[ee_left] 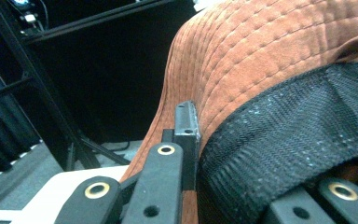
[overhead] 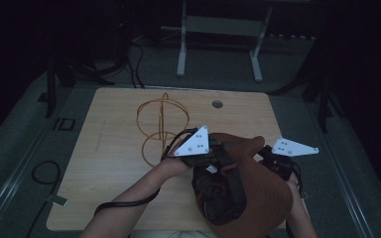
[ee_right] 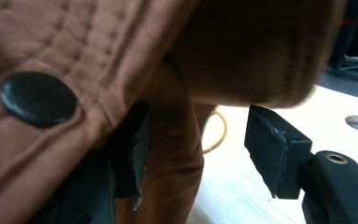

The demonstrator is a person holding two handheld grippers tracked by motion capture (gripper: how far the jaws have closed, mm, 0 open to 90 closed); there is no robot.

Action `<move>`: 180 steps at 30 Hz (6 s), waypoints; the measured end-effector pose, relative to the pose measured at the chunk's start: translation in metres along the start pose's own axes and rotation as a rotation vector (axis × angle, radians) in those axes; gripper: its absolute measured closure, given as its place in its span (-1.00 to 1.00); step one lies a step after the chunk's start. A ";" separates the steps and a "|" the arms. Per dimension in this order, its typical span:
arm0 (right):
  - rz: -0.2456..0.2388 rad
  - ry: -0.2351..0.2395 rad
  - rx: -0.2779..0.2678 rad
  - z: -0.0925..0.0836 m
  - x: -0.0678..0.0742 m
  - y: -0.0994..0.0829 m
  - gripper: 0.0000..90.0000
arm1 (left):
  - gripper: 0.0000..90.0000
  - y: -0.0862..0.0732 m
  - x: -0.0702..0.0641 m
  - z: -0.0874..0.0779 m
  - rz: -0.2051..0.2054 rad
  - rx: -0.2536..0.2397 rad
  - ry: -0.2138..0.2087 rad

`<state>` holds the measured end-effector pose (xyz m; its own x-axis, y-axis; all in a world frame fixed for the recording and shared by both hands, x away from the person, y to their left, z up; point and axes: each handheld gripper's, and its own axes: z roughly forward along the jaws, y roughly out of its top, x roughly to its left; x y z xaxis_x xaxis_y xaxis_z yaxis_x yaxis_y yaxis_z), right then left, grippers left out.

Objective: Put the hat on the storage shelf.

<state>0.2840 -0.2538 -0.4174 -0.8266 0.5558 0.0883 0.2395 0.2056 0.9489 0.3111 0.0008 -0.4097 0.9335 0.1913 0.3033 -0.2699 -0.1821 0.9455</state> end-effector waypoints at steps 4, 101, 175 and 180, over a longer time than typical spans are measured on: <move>-0.008 0.018 -0.025 0.000 -0.001 0.003 -0.08 | 0.89 0.004 -0.002 0.004 -0.005 -0.002 0.019; 0.011 -0.230 -0.151 0.073 -0.076 0.094 0.94 | -0.80 -0.150 -0.066 -0.210 -0.398 0.284 0.638; -0.109 0.060 0.021 0.206 0.010 0.129 -0.43 | -0.79 -0.196 -0.063 -0.274 -0.632 0.429 1.033; -0.087 0.058 0.003 0.189 0.000 0.120 -0.57 | -0.79 -0.196 -0.062 -0.274 -0.633 0.427 1.031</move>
<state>0.4086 -0.0769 -0.3605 -0.8724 0.4882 0.0233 0.1674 0.2537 0.9527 0.2411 0.2883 -0.5815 0.2052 0.9774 -0.0509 0.4272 -0.0427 0.9031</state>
